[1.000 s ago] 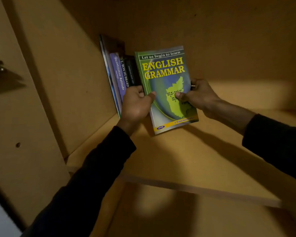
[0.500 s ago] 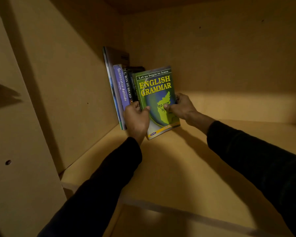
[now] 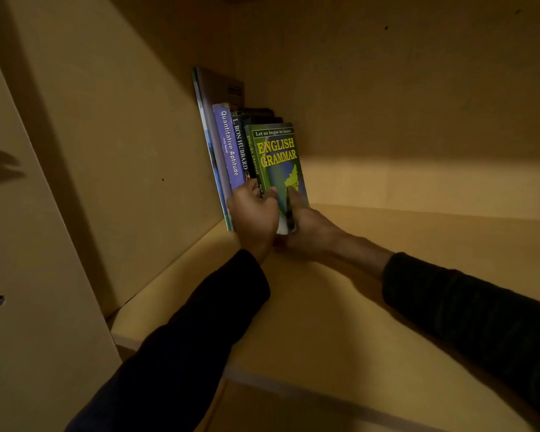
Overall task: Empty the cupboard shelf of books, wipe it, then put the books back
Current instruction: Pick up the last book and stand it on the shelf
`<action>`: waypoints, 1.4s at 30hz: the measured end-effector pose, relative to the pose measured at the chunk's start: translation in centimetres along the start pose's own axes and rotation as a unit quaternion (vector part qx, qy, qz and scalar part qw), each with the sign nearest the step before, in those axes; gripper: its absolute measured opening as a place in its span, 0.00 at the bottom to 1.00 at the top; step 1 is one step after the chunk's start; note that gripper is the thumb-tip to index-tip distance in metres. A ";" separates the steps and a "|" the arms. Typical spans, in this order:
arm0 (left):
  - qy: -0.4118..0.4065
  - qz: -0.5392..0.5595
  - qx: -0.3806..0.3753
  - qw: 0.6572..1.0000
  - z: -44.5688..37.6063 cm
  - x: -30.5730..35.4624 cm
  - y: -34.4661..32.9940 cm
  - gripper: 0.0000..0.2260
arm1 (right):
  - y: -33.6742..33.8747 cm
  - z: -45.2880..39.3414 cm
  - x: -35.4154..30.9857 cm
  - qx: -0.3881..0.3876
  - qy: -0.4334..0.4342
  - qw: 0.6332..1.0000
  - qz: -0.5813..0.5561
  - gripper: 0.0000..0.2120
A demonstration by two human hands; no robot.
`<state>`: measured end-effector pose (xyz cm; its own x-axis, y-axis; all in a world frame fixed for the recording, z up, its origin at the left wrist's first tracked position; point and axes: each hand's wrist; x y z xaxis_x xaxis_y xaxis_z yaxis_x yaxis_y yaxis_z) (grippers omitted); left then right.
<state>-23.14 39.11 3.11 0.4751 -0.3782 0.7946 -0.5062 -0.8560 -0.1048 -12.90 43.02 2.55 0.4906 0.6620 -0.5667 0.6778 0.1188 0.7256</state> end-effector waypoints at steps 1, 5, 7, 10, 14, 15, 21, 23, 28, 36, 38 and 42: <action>-0.004 -0.006 0.001 1.000 0.0 -0.2 0.0 0.19 | -0.4 0.0 0.1 0.004 0.002 1.000 0.000 0.53; -0.009 -0.021 0.023 0.999 0.3 -0.2 0.2 0.09 | -1.2 -0.2 0.1 0.023 0.015 1.000 0.006 0.48; -0.012 -0.023 0.022 0.999 0.2 -0.4 0.1 0.08 | -1.3 -0.3 0.2 0.027 0.025 0.999 0.012 0.47; -0.001 -0.022 0.011 1.000 0.0 -0.6 0.1 0.10 | -1.3 -0.6 0.4 0.023 0.021 0.999 0.011 0.46; 0.000 -0.029 0.000 1.000 -0.1 -0.9 -0.2 0.12 | -1.2 -1.0 0.6 0.024 0.023 0.999 0.019 0.48; -0.009 -0.027 0.000 1.000 -0.2 -1.1 -0.2 0.12 | -1.2 -1.0 0.6 0.023 0.024 0.999 0.018 0.48; -0.001 -0.033 -0.009 0.999 -0.4 -1.9 -0.6 0.14 | -1.3 -1.4 0.9 0.035 0.022 0.999 0.003 0.47; 0.005 -0.026 -0.016 1.000 -0.4 -2.2 -0.7 0.14 | -1.5 -1.6 1.1 0.037 0.020 0.999 -0.004 0.46; 0.000 -0.015 -0.043 0.999 -0.3 -2.5 -0.6 0.22 | -1.7 -1.9 1.4 0.049 0.015 0.999 -0.016 0.44; -0.042 -0.043 -0.023 0.998 -0.2 -3.3 -0.5 0.14 | -2.2 -2.6 1.8 0.065 0.014 0.998 -0.017 0.41; -0.049 -0.044 -0.007 0.998 -0.3 -3.5 -0.5 0.12 | -2.3 -2.7 1.9 0.066 0.013 0.998 -0.021 0.41; -0.064 -0.051 0.002 0.997 -0.6 -3.8 -0.7 0.10 | -2.5 -3.2 2.1 0.073 0.013 0.997 -0.017 0.42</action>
<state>-25.04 41.32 0.48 0.6126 -0.3306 0.7179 -0.4470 -0.8940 -0.0302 -15.29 46.48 0.76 0.4520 0.6793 -0.5782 0.7678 0.0336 0.6398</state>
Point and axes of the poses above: each hand's wrist, its own z-axis away from the middle knuckle, its own y-axis out of the back of the hand, x = y × z, and after that the axes turned 8 degrees about x, right-handed
